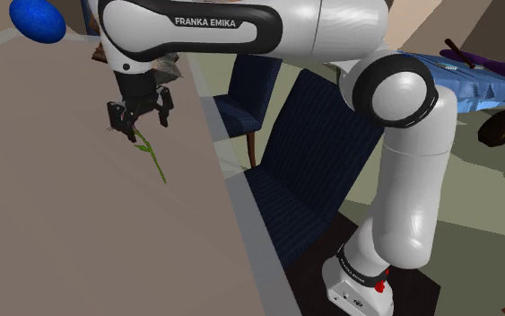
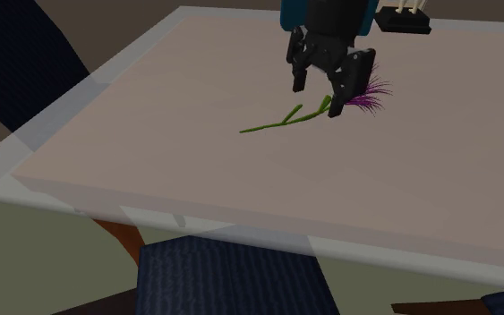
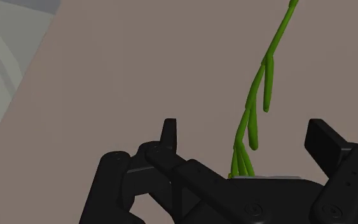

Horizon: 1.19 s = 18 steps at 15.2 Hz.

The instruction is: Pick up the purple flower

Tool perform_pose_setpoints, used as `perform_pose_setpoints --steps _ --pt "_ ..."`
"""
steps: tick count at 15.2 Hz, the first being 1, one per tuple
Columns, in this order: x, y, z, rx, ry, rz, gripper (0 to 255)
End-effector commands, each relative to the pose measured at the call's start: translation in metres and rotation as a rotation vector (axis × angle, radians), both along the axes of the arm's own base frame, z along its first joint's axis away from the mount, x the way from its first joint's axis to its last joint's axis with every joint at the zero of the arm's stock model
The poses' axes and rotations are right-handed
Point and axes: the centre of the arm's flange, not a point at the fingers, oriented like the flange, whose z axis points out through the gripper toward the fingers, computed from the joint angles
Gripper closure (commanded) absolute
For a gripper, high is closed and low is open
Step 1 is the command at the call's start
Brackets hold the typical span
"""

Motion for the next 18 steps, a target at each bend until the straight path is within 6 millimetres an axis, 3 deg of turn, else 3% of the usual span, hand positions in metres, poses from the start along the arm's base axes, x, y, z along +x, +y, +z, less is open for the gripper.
perform_pose_setpoints --steps 1,8,10,11,18 --pt "0.010 0.014 -0.003 -0.005 -0.007 0.006 0" --pt "0.010 0.014 -0.043 -0.005 -0.007 0.006 0" --pt "0.010 0.014 -0.043 -0.005 -0.007 0.006 0" --pt "0.010 0.014 -0.043 -0.005 -0.007 0.006 255" --pt "0.009 0.015 -0.043 -0.005 -0.007 0.006 255"
